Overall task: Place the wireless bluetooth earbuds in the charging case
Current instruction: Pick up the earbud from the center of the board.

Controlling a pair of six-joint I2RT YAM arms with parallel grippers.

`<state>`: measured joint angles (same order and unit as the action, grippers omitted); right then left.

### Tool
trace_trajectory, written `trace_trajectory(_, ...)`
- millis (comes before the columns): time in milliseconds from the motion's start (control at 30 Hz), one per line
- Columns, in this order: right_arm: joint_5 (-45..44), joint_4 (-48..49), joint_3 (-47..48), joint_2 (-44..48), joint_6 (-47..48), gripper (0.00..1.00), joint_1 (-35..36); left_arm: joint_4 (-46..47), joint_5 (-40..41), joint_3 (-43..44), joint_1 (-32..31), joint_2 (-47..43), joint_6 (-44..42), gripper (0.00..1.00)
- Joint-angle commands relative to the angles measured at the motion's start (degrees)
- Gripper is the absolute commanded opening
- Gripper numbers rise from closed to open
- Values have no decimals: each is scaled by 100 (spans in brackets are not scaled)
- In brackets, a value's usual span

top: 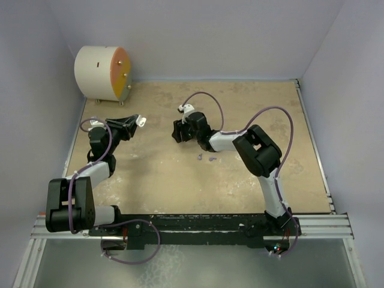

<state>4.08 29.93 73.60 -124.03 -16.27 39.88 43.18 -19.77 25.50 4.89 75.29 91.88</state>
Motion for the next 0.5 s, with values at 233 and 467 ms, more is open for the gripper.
trace_trajectory(233,-73,256,-131,392,439,58,-109,140,-34,2,65,-106,-166,0)
trace_trajectory(467,-209,372,-51,1009,499,58,-112,124,-27,16,65,-87,-204,0)
